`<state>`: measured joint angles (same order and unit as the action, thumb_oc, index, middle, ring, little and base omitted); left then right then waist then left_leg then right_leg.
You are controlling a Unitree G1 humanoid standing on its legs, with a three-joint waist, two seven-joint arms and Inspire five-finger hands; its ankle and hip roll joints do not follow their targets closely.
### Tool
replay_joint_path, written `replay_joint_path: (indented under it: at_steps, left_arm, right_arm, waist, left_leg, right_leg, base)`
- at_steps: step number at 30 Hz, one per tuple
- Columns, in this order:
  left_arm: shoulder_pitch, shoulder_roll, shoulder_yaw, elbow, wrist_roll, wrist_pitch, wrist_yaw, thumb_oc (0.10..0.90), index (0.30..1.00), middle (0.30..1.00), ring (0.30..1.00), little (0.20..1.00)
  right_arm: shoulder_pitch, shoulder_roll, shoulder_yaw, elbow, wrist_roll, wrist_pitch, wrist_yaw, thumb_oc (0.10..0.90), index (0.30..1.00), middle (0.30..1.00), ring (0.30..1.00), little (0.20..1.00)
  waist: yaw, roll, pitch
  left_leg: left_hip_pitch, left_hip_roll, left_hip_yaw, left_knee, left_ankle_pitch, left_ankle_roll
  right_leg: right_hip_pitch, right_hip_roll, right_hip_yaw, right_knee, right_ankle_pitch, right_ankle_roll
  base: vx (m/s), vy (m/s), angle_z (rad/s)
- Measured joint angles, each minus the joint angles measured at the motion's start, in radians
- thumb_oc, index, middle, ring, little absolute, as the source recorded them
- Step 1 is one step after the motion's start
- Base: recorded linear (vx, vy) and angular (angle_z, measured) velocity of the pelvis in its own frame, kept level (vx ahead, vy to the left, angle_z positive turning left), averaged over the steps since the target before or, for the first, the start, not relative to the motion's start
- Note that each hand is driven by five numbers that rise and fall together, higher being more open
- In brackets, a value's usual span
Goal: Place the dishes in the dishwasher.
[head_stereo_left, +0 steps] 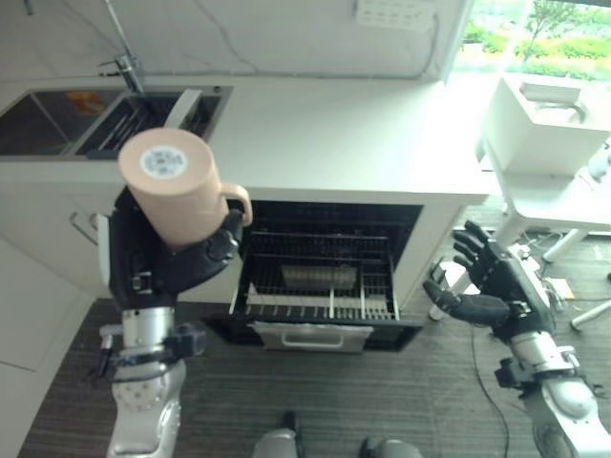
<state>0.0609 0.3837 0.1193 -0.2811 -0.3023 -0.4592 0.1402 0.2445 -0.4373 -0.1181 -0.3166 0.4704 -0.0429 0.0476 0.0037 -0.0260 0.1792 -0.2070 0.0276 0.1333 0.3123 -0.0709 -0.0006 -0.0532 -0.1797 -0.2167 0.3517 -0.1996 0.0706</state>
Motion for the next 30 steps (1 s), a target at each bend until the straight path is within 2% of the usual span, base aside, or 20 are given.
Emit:
replay_joint_path:
  at_steps: [2,4,5,6,7,8,9,10,11,12,13,14,15,17,18,19,21,23,26,30]
  left_arm:
    - [-0.027,0.01,0.001,0.0,0.0,0.005,0.001,0.4,0.3,0.3,0.3,0.3]
    - [-0.025,0.032,0.0,0.0,0.005,0.015,0.001,0.4,0.3,0.3,0.3,0.3]
    - [-0.024,0.04,0.001,0.003,0.013,0.024,0.001,0.4,0.3,0.3,0.3,0.3]
    - [-0.02,0.044,0.001,0.008,0.015,0.026,0.001,0.4,0.3,0.3,0.3,0.3]
    - [-0.011,0.044,0.002,0.007,0.015,0.028,0.002,0.4,0.3,0.3,0.3,0.3]
    - [-0.008,0.046,0.002,0.008,0.015,0.028,0.002,0.4,0.3,0.3,0.3,0.3]
    - [-0.008,0.045,0.003,0.013,0.018,0.028,0.003,0.4,0.3,0.3,0.3,0.3]
    - [-0.002,0.052,0.007,0.029,0.019,0.031,0.008,0.4,0.3,0.3,0.3,0.3]
    - [-0.005,0.083,0.013,0.042,0.033,0.033,0.009,0.4,0.3,0.3,0.3,0.3]
    - [-0.002,0.116,0.015,0.048,0.047,0.036,0.009,0.4,0.3,0.3,0.3,0.3]
    - [-0.004,0.108,0.022,0.066,0.053,0.058,0.013,0.4,0.3,0.3,0.3,0.3]
    - [-0.001,0.099,0.0,0.079,0.054,0.088,0.021,0.4,0.3,0.3,0.3,0.3]
    - [0.029,0.099,-0.015,0.08,0.079,0.118,0.023,0.4,0.3,0.3,0.3,0.3]
    - [0.057,0.099,-0.033,0.079,0.082,0.135,0.023,0.4,0.3,0.3,0.3,0.3]
    - [0.06,0.091,-0.036,0.075,0.082,0.134,0.022,0.4,0.3,0.3,0.3,0.3]
    - [0.065,0.09,-0.039,0.066,0.083,0.135,0.02,0.4,0.3,0.3,0.3,0.3]
    - [0.06,0.087,-0.058,0.054,0.105,0.134,0.015,0.4,0.3,0.3,0.3,0.3]
    - [0.05,0.087,-0.087,0.054,0.123,0.134,-0.001,0.4,0.3,0.3,0.3,0.3]
    - [0.021,0.087,-0.146,0.06,0.152,0.134,-0.021,0.4,0.3,0.3,0.3,0.3]
    - [-0.026,0.088,-0.213,0.096,0.209,0.134,-0.035,0.4,0.3,0.3,0.3,0.3]
  right_arm:
    - [-0.03,0.017,0.024,0.0,0.0,0.002,-0.007,0.8,0.9,0.9,0.9,0.9]
    - [-0.052,0.056,0.05,-0.001,-0.002,0.007,-0.008,0.8,0.9,0.9,0.9,0.9]
    - [-0.053,0.066,0.065,-0.001,-0.011,0.007,-0.005,0.8,0.9,0.9,0.9,0.9]
    - [-0.047,0.066,0.081,0.0,-0.028,0.008,0.001,0.8,0.9,0.9,0.9,0.9]
    - [-0.042,0.059,0.089,-0.001,-0.034,0.012,0.008,0.8,0.9,0.9,0.9,0.9]
    - [-0.039,0.05,0.089,0.0,-0.036,0.013,0.009,0.8,0.9,0.9,0.9,0.9]
    - [-0.045,0.037,0.089,0.004,-0.035,0.013,0.012,0.8,0.9,0.9,0.9,0.9]
    - [-0.051,0.035,0.093,0.003,-0.032,0.017,0.019,0.8,0.9,0.9,0.9,0.9]
    - [-0.054,0.039,0.092,-0.005,-0.021,0.013,0.024,0.8,0.9,0.9,0.9,0.9]
    - [-0.068,0.015,0.089,-0.004,0.009,0.005,0.039,0.8,0.9,0.9,0.9,0.9]
    - [-0.081,0.025,0.106,0.021,0.023,0.03,0.051,0.8,0.9,0.9,0.9,0.9]
    - [-0.058,0.028,0.107,0.021,0.024,0.048,0.061,0.8,0.9,0.9,0.9,0.9]
    - [-0.043,0.023,0.105,0.019,0.024,0.062,0.071,0.8,0.9,0.9,0.9,0.9]
    - [-0.06,0.006,0.105,0.015,0.033,0.065,0.081,0.8,0.9,0.9,0.9,0.9]
    - [-0.092,-0.011,0.102,0.012,0.052,0.064,0.089,0.8,0.9,0.9,0.9,0.9]
    - [-0.117,-0.014,0.1,0.009,0.061,0.061,0.092,0.8,0.9,0.9,0.9,0.9]
    - [-0.159,-0.037,0.1,0.009,0.109,0.066,0.096,0.8,0.9,0.9,0.9,0.9]
    - [-0.175,-0.053,0.099,0.009,0.141,0.066,0.098,0.8,0.9,0.9,0.9,0.9]
    - [-0.185,-0.053,0.103,0.009,0.173,0.075,0.11,0.8,0.9,0.9,0.9,0.9]
    - [-0.229,-0.053,0.142,0.01,0.205,0.095,0.141,0.8,0.9,0.9,0.9,0.9]
  waist:
    - [0.004,-0.005,-0.001]
    - [0.002,-0.002,0.001]
    - [-0.001,0.001,0.003]
    - [-0.001,0.003,0.005]
    - [-0.003,0.005,0.004]
    - [-0.002,0.007,0.006]
    - [0.004,0.006,0.007]
    - [0.005,-0.026,0.014]
    - [-0.006,-0.065,0.028]
    - [-0.012,-0.047,0.033]
    - [0.005,-0.086,0.039]
    - [-0.006,-0.084,0.04]
    - [-0.013,-0.086,0.039]
    - [-0.005,-0.088,0.038]
    - [-0.001,-0.079,0.036]
    - [-0.001,-0.055,0.029]
    - [-0.001,-0.02,0.019]
    - [-0.003,-0.004,0.01]
    - [-0.006,0.001,0.007]
    - [-0.006,0.021,-0.016]
  left_leg:
    - [0.016,-0.026,0.002,0.003,-0.018,0.023]
    - [0.044,-0.03,-0.004,0.002,-0.036,0.046]
    - [0.062,-0.03,-0.011,0.002,-0.048,0.062]
    - [0.08,-0.03,-0.008,-0.002,-0.06,0.069]
    - [0.091,-0.03,-0.003,-0.011,-0.059,0.066]
    - [0.097,-0.033,0.0,-0.021,-0.056,0.061]
    - [0.083,-0.035,0.012,-0.021,-0.066,0.013]
    - [0.064,-0.043,0.026,0.017,-0.083,-0.123]
    - [-0.002,-0.052,0.009,0.173,-0.144,0.016]
    - [-0.042,0.032,-0.016,0.279,-0.254,0.04]
    - [-0.052,0.006,-0.008,0.319,-0.281,0.03]
    - [-0.055,0.006,-0.038,0.292,-0.259,0.024]
    - [-0.024,0.006,-0.044,0.215,-0.207,0.027]
    - [0.057,0.006,-0.031,0.112,-0.164,0.01]
    - [0.085,0.012,-0.031,0.089,-0.159,0.003]
    - [0.092,0.025,-0.03,0.072,-0.154,-0.006]
    - [0.114,0.047,-0.033,0.03,-0.134,-0.035]
    - [0.123,0.064,-0.039,0.008,-0.123,-0.052]
    - [0.139,0.082,-0.046,-0.028,-0.102,-0.074]
    - [0.136,0.083,-0.059,-0.033,-0.097,-0.081]
  right_leg:
    - [0.014,-0.024,0.002,-0.006,0.046,0.016]
    - [0.027,-0.023,0.011,0.01,0.118,0.026]
    - [0.017,-0.019,0.021,0.058,0.145,0.032]
    - [-0.023,-0.023,0.039,0.125,0.136,0.038]
    - [-0.039,-0.021,0.043,0.12,0.12,0.04]
    - [-0.056,-0.014,0.029,0.063,0.121,0.041]
    - [-0.091,-0.004,0.011,0.038,0.124,0.037]
    - [-0.118,-0.017,0.014,-0.011,0.152,0.022]
    - [-0.138,-0.086,0.041,-0.003,0.186,0.046]
    - [-0.186,-0.126,0.092,0.032,0.162,0.138]
    - [-0.227,-0.161,0.149,0.027,0.161,0.152]
    - [-0.233,-0.139,0.148,0.011,0.158,0.143]
    - [-0.212,-0.101,0.115,-0.014,0.157,0.141]
    - [-0.125,-0.045,0.069,-0.07,0.164,0.106]
    - [-0.079,-0.016,0.062,-0.102,0.181,0.07]
    - [-0.076,-0.001,0.059,-0.111,0.185,0.06]
    - [-0.076,0.024,0.057,-0.107,0.172,0.038]
    - [-0.075,0.04,0.042,-0.097,0.158,0.017]
    - [-0.079,0.057,0.033,-0.074,0.136,-0.006]
    - [-0.098,0.054,0.03,-0.025,0.108,-0.016]
  base:
    - [0.2,0.213,0.18]
    - [0.2,0.14,0.1]
    - [0.16,-0.012,0.02]
    - [0.08,-0.173,-0.03]
    - [0.05,-0.189,-0.05]
    - [0.03,-0.228,-0.11]
    - [0.07,-0.228,-0.18]
    - [0.1,-0.286,-0.06]
    - [0.12,-0.265,-0.15]
    - [0.11,-0.22,-0.35]
    - [0.12,-0.219,-0.25]
    - [0.12,-0.218,0.06]
    - [0.14,-0.202,0.38]
    - [0.12,-0.156,0.07]
    - [0.12,-0.146,-0.09]
    - [0.12,-0.147,-0.11]
    - [0.08,-0.114,-0.07]
    - [0.06,-0.099,0.06]
    - [0.04,-0.066,0.06]
    - [0.03,-0.04,0.07]
